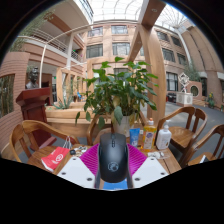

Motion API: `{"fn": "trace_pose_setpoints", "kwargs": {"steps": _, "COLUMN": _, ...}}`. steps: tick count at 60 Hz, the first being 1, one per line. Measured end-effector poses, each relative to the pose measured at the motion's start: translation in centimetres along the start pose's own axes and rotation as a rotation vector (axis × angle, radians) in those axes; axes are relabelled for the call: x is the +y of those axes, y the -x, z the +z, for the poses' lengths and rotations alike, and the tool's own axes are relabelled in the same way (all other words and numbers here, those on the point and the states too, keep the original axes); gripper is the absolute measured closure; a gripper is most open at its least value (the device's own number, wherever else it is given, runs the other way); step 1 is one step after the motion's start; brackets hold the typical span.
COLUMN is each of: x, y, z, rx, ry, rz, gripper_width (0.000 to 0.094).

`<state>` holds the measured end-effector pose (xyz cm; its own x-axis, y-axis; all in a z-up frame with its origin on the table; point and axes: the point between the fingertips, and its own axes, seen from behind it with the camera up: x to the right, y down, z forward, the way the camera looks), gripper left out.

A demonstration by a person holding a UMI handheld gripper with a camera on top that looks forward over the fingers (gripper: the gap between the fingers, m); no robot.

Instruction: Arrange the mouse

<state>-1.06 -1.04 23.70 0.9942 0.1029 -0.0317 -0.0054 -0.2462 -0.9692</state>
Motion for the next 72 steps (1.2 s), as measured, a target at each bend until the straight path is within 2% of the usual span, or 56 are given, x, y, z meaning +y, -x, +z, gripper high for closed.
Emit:
{"fn": "trace_pose_setpoints", "kwargs": {"steps": 3, "x": 4.0, "y": -2.5, "z": 1.2, "rx": 0.038, "ry": 0.078, "rz": -0.012, "gripper_width": 0.0578}}
{"fn": "trace_pose_setpoints", "kwargs": {"steps": 5, "x": 8.9, "y": -4.5, "z": 1.8, "rx": 0.058, "ry": 0.138, "rz": -0.021, "gripper_width": 0.0577}}
{"fn": "trace_pose_setpoints", "kwargs": {"steps": 8, "x": 12.4, "y": -6.2, "z": 2.3, "rx": 0.088, "ry": 0.224, "rz": -0.014, "gripper_width": 0.0576}}
{"fn": "trace_pose_setpoints", "kwargs": {"steps": 13, "x": 17.8, "y": -8.8, "z": 2.7, "rx": 0.132, "ry": 0.312, "rz": -0.007, "gripper_width": 0.0573}}
{"fn": "trace_pose_setpoints", "kwargs": {"steps": 17, "x": 20.5, "y": -10.1, "z": 2.7, "rx": 0.149, "ry": 0.335, "rz": -0.010, "gripper_width": 0.0570}}
{"fn": "trace_pose_setpoints", "kwargs": {"steps": 27, "x": 24.3, "y": -10.0, "z": 2.8, "rx": 0.110, "ry": 0.408, "rz": 0.050, "gripper_width": 0.0467}}
{"fn": "trace_pose_setpoints", "kwargs": {"steps": 29, "x": 24.5, "y": -9.8, "z": 2.8, "rx": 0.104, "ry": 0.420, "rz": 0.054, "gripper_width": 0.0434}}
{"fn": "trace_pose_setpoints", "kwargs": {"steps": 32, "x": 24.0, "y": -10.1, "z": 2.5, "rx": 0.112, "ry": 0.395, "rz": 0.040, "gripper_width": 0.0379}}
{"fn": "trace_pose_setpoints", "kwargs": {"steps": 38, "x": 22.2, "y": -9.9, "z": 1.0, "rx": 0.127, "ry": 0.362, "rz": 0.012, "gripper_width": 0.0063}}
{"fn": "trace_pose_setpoints", "kwargs": {"steps": 41, "x": 21.4, "y": -9.6, "z": -0.2, "rx": 0.133, "ry": 0.351, "rz": 0.009, "gripper_width": 0.0103}}
{"fn": "trace_pose_setpoints", "kwargs": {"steps": 45, "x": 19.8, "y": -9.2, "z": -2.3, "rx": 0.146, "ry": 0.328, "rz": 0.004, "gripper_width": 0.0069}}
{"fn": "trace_pose_setpoints", "kwargs": {"steps": 56, "x": 16.1, "y": -8.2, "z": -9.6, "rx": 0.177, "ry": 0.283, "rz": -0.013, "gripper_width": 0.0080}}
{"fn": "trace_pose_setpoints", "kwargs": {"steps": 72, "x": 13.4, "y": -7.0, "z": -20.7, "rx": 0.195, "ry": 0.226, "rz": -0.035, "gripper_width": 0.0083}}
